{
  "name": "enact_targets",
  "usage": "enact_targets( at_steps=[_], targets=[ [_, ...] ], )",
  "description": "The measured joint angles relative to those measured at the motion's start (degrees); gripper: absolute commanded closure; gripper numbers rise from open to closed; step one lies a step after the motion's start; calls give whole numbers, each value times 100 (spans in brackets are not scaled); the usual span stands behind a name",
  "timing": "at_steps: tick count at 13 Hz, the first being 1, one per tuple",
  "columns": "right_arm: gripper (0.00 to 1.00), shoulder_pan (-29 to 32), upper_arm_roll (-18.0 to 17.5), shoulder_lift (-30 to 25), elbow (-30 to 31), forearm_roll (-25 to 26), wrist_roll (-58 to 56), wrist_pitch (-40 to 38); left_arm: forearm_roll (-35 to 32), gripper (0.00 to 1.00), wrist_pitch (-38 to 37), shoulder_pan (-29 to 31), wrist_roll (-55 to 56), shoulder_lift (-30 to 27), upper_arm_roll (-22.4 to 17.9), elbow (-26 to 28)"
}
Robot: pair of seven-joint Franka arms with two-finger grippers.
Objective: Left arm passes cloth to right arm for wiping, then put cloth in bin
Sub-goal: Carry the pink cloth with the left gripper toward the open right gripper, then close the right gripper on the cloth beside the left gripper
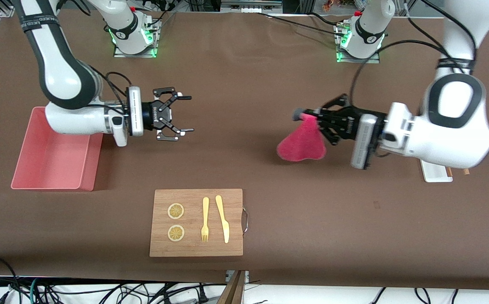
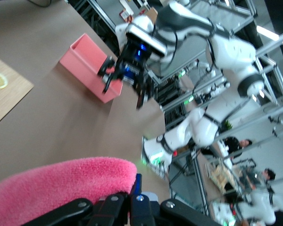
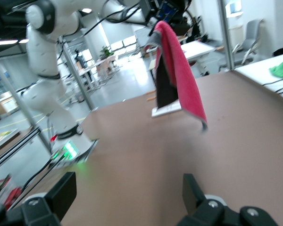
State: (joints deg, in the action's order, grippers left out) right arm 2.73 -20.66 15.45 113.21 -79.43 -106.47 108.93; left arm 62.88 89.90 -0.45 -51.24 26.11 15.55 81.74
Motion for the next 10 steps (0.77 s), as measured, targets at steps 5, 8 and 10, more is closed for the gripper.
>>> enact_targets(
  at_steps=[5, 8, 10],
  targets=[
    [0, -157, -747, -43, -15, -948, 10, 1220, 428, 100, 1209, -1073, 1284, -74, 30, -64],
    [0, -281, -756, -97, -35, -1064, -14, 1523, 428, 100, 1489, -1293, 1551, -145, 28, -69],
    [0, -365, -757, -111, -117, -1098, -53, 1704, 428, 100, 1489, -1280, 1566, -146, -10, -68]
  ],
)
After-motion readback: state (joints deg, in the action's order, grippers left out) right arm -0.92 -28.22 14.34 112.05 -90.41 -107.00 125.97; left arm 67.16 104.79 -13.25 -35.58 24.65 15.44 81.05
